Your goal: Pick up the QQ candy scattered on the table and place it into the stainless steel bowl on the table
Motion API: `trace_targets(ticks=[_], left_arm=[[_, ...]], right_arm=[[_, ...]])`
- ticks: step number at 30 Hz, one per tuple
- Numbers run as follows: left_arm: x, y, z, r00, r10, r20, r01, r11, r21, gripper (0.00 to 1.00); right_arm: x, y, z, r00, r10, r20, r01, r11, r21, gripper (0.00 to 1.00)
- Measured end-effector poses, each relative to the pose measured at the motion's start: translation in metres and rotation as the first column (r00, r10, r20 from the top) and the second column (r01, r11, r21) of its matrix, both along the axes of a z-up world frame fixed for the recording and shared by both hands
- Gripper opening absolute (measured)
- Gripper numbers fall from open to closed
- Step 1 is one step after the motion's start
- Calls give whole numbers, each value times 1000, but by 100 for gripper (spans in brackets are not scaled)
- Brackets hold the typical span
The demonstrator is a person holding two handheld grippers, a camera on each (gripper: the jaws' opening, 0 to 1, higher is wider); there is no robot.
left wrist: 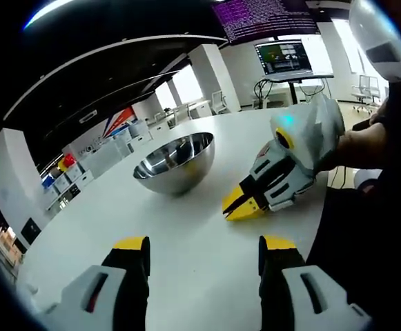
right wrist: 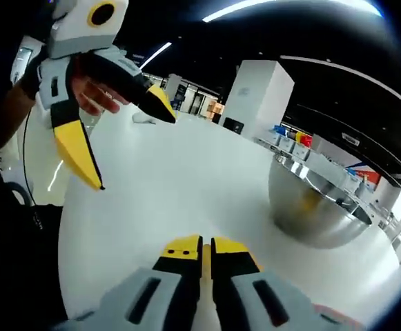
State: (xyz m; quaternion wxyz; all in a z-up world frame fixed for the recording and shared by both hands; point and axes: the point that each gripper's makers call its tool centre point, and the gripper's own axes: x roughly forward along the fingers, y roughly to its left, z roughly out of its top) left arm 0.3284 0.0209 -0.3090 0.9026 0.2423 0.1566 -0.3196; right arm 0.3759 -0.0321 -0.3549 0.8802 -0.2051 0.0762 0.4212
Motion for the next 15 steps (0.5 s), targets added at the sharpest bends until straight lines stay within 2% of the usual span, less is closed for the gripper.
trace_targets(ticks=[5, 8, 10, 12, 15], left_arm=[[0, -1, 0, 1000, 0, 0, 0, 1000, -1, 63], [0, -1, -1, 1000, -1, -1, 1, 1000, -2, 63], [0, -1, -1, 1000, -2, 0, 2, 1000, -1, 63], [0, -1, 0, 1000, -2, 1, 2, 1000, 2, 63], [0, -1, 0, 1000, -1, 1, 1, 1000, 2, 63]], right_arm=[[5, -10, 22, 998, -21, -53, 27, 992, 123, 3], [12, -20, 39, 992, -21, -127, 53, 967, 249, 3], [17, -27, 48, 985, -2, -170, 55, 950, 308, 4], [26, -37, 63, 984, -20, -175, 84, 926, 368, 3], [37, -51, 84, 988, -43, -145, 97, 916, 390, 3]])
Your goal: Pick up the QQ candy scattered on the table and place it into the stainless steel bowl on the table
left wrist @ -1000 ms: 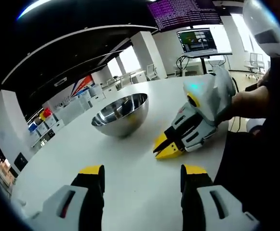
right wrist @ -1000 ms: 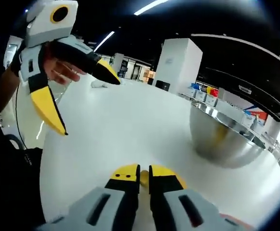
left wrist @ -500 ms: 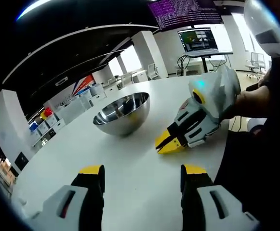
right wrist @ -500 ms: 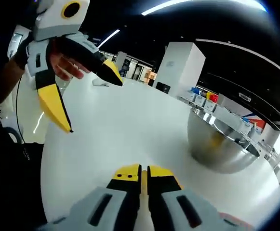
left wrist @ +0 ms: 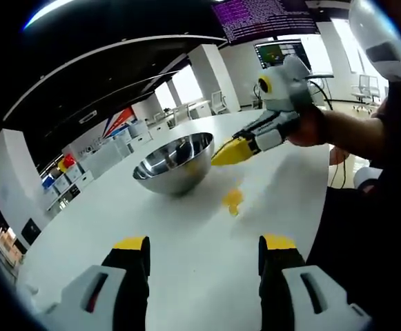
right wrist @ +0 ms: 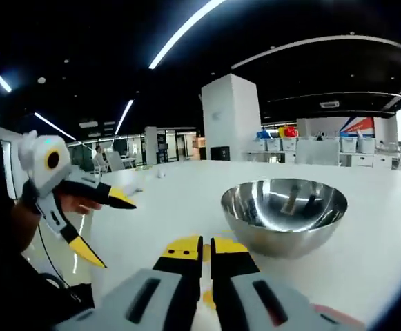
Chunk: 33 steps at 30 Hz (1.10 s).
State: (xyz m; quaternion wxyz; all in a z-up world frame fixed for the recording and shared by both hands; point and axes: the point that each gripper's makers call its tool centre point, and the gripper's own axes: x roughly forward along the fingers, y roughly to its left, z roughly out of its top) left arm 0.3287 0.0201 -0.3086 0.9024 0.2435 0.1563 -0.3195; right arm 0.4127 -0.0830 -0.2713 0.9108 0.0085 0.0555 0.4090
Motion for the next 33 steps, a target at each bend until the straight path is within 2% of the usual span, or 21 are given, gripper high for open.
trace_targets(ticks=[4, 8, 9, 13, 18, 21, 24, 29, 31, 33], left_arm=[[0, 0, 1, 1000, 1, 1, -1, 1000, 1, 63], [0, -1, 2, 1000, -2, 4, 2, 1000, 1, 63], [0, -2, 3, 1000, -2, 4, 2, 1000, 0, 63], [1, -2, 2, 1000, -2, 2, 2, 1000, 5, 63], [0, -5, 5, 1000, -9, 7, 9, 1000, 2, 63], [-1, -1, 3, 1000, 3, 3, -3, 1000, 7, 63], [-2, 3, 5, 1000, 11, 4, -11, 1000, 8, 63], [-1, 5, 5, 1000, 15, 7, -15, 1000, 10, 63], [-1, 4, 5, 1000, 15, 4, -15, 1000, 9, 63], [-1, 3, 4, 1000, 9, 5, -9, 1000, 9, 63]], right_arm=[[24, -25, 48, 990, -83, 114, 84, 996, 3, 3], [37, -41, 88, 960, -139, 242, 146, 989, -13, 3], [40, -42, 97, 956, -142, 257, 149, 989, -5, 3], [60, -41, 108, 951, -146, 273, 156, 988, -16, 4], [92, -28, 78, 966, -145, 216, 164, 984, -72, 4], [101, -20, 50, 979, -135, 151, 154, 981, -119, 4], [106, -12, 31, 986, -123, 110, 138, 980, -142, 4], [109, -9, 18, 989, -111, 98, 126, 978, -166, 5], [106, -9, 19, 989, -107, 104, 124, 976, -178, 5], [109, -13, 21, 984, -116, 132, 140, 972, -187, 12]])
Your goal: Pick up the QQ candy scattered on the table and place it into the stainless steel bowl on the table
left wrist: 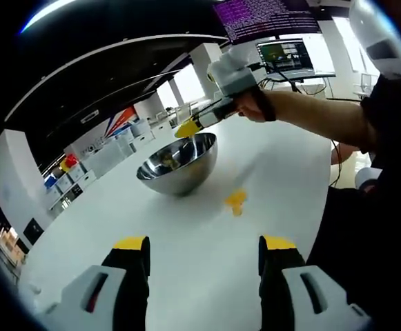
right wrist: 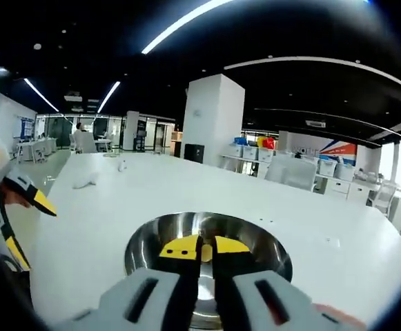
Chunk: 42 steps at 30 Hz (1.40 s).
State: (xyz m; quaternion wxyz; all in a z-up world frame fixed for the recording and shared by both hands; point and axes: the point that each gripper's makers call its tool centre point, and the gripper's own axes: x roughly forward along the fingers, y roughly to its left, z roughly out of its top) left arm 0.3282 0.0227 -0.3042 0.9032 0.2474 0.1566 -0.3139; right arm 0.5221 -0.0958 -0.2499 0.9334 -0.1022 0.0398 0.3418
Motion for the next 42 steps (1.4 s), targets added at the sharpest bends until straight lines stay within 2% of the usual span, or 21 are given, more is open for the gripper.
trace_targets(ticks=[2, 3, 5, 10, 17, 23, 29, 33, 37, 42], left_arm=[[0, -1, 0, 1000, -4, 0, 4, 1000, -3, 63], [0, -2, 1, 1000, -5, 2, 5, 1000, -1, 63], [1, -2, 1, 1000, -4, 3, 4, 1000, -3, 63], [1, -1, 1, 1000, -2, 4, 2, 1000, -3, 63], [0, 0, 1, 1000, -1, 0, 1, 1000, -5, 63], [1, -1, 1, 1000, 0, 0, 0, 1000, -5, 64], [2, 0, 1, 1000, 2, 1, -2, 1000, -4, 64], [3, 0, 2, 1000, 3, 5, -3, 1000, -4, 64], [4, -1, 3, 1000, 3, 8, -3, 1000, -5, 65], [5, -2, 3, 1000, 2, 11, -2, 1000, -5, 65]], right_arm=[[2, -1, 6, 999, 8, 36, -8, 1000, 12, 27], [3, -3, 10, 999, 2, 46, -3, 1000, 27, 28], [5, -7, 14, 998, -10, 55, 7, 999, 40, 19], [4, -11, 16, 999, -26, 48, 23, 998, 55, 21], [-5, -11, 23, 997, -25, 70, 21, 998, 57, 21], [-18, -13, 43, 993, -14, 116, 7, 998, 67, 21], [-53, -13, 90, 977, 29, 210, -55, 991, 121, 22], [-82, -12, 113, 962, 71, 262, -108, 985, 131, 23], [-109, -7, 118, 951, 117, 287, -154, 982, 110, 24], [-138, 9, 101, 941, 194, 277, -221, 973, 72, 24]])
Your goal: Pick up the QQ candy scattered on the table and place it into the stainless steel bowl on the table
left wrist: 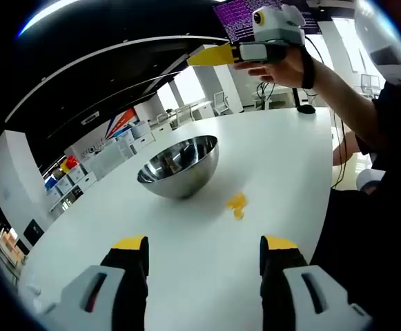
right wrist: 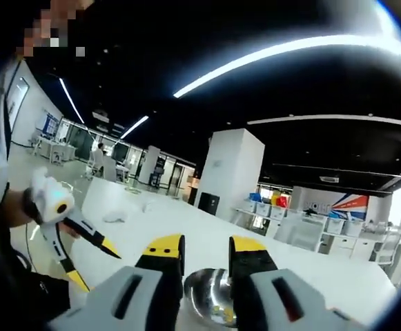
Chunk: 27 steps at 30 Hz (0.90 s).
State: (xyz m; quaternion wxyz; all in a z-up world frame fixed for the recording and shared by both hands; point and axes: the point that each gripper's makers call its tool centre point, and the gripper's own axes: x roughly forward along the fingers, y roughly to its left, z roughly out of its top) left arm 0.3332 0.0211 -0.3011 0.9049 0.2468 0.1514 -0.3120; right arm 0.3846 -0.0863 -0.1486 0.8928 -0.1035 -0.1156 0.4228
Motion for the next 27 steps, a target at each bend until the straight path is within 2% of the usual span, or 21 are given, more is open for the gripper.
trace_targets(ticks=[4, 6, 8, 11, 14, 17, 21, 27], left_arm=[[1, -1, 1, 1000, -1, 2, 1, 1000, -2, 65], [0, -1, 1, 1000, -2, 2, 2, 1000, 1, 65], [0, 0, 0, 1000, -1, 4, 1, 1000, 6, 65], [0, 1, 0, 1000, 3, 2, -3, 1000, 1, 65], [0, 2, -1, 1000, 5, 1, -5, 1000, 7, 65], [-1, 1, -3, 1000, 2, -2, -2, 1000, 10, 65], [0, 2, -5, 1000, 4, -7, -4, 1000, 8, 65], [2, 2, -2, 1000, 3, -1, -3, 1000, 3, 65]], right_arm=[[-13, 22, -35, 998, 50, -26, -52, 997, -56, 23], [-14, 31, -58, 998, 39, -44, -43, 995, -87, 23], [-13, 38, -84, 998, 23, -57, -32, 987, -155, 24], [-13, 49, -112, 995, 25, -94, -42, 984, -176, 23], [-10, 54, -140, 981, 8, -194, -39, 987, -155, 22], [-5, 54, -170, 960, -36, -279, -17, 983, -184, 20], [-4, 56, -193, 945, -48, -324, -18, 980, -197, 18], [-1, 51, -210, 936, -87, -340, 2, 970, -244, 18]])
